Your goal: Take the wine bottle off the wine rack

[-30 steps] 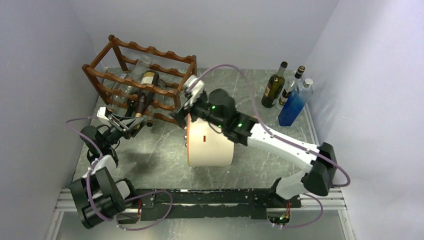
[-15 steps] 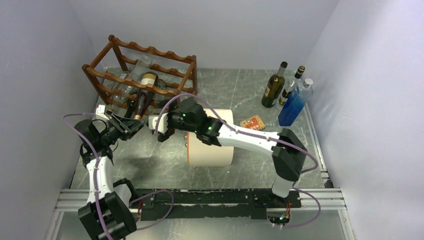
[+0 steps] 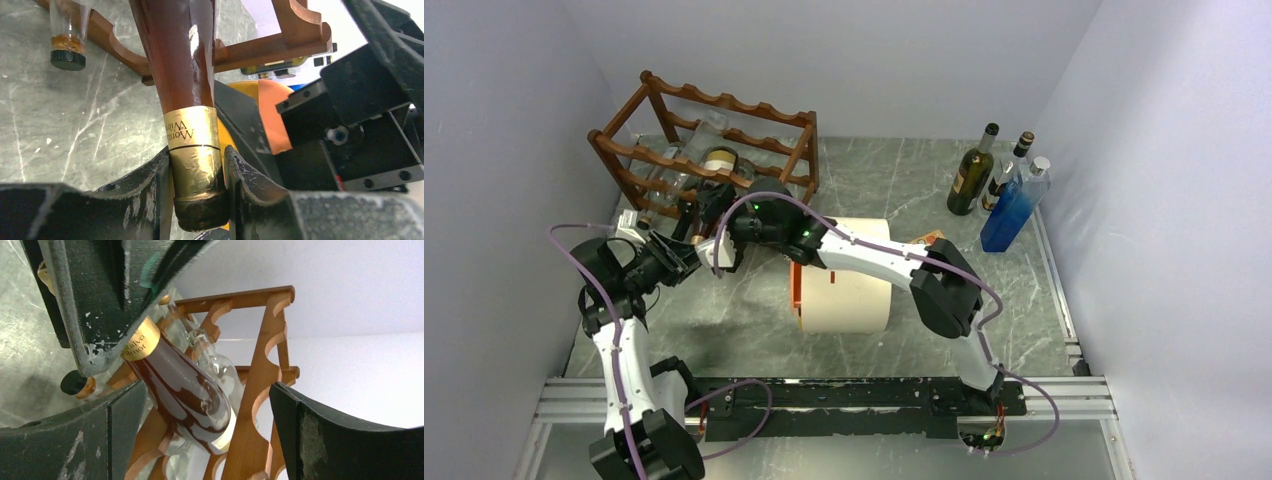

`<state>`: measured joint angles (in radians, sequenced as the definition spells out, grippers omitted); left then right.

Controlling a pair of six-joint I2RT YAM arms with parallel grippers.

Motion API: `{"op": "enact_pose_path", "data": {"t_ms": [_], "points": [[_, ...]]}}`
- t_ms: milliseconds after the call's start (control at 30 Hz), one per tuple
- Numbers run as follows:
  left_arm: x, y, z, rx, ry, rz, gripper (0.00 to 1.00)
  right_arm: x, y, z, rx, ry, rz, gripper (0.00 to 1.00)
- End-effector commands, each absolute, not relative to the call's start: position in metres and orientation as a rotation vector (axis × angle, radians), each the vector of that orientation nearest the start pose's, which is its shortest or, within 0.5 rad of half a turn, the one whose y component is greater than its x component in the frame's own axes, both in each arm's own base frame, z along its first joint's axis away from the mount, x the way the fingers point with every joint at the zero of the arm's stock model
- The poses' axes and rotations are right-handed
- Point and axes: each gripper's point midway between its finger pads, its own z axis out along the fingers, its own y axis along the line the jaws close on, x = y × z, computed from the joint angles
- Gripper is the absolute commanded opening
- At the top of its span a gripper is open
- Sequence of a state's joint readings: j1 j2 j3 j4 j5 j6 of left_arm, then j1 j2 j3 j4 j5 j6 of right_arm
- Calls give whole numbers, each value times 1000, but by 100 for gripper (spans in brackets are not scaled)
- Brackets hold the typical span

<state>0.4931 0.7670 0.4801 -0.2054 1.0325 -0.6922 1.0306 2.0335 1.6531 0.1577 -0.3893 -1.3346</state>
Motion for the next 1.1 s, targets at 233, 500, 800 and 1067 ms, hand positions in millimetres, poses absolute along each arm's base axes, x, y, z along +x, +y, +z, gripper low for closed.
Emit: {"op": "enact_pose_path", "data": {"t_ms": [233,500,800,1067], "points": [[231,-73,235,-237,1910,-1154,7,305,569,205,-1891,315,57,96],[233,-71,232,-241,1920,-1142,7,315,547,228,-1836,407,20,96],[235,-71,233,-238,1918,-1145,7,310,501,248,-1837,484,27,97],[235,-70,234,-237,1924,-1128,7,297,510,296,-1773,438,52,98]]}}
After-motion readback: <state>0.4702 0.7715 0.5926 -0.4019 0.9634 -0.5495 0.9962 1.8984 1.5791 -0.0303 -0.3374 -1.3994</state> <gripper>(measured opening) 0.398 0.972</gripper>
